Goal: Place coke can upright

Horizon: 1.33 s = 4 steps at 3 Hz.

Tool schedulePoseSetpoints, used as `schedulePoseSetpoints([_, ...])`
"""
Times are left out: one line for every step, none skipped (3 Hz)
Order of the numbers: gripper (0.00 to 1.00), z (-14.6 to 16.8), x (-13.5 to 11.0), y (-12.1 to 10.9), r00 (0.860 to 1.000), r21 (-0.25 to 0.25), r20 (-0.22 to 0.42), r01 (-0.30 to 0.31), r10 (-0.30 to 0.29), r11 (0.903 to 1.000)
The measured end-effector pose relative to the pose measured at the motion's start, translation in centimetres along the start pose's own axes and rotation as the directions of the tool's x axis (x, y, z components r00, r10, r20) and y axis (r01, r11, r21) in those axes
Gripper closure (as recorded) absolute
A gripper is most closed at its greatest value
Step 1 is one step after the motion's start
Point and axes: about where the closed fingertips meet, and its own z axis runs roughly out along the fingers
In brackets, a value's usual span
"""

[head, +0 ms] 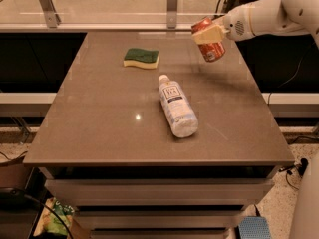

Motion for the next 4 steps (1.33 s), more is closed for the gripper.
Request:
schedulePoseSetpoints([1.00,-0.2,0.6,-0.2,0.998,-0.004,0.051,-0.025,0.025,0.9997])
schedulePoseSetpoints([1.00,-0.1,1.2,-0.4,0.994,-0.009,0.100,-0.032,0.033,0.9994])
schedulePoseSetpoints([1.00,0.3,1.5,-0.7,0.988,-0.010,0.154,-0.018,0.019,0.9998])
schedulePoseSetpoints([1.00,1.1,1.5,-1.1,0.978,-0.015,0.209,0.008,-0.005,0.9998])
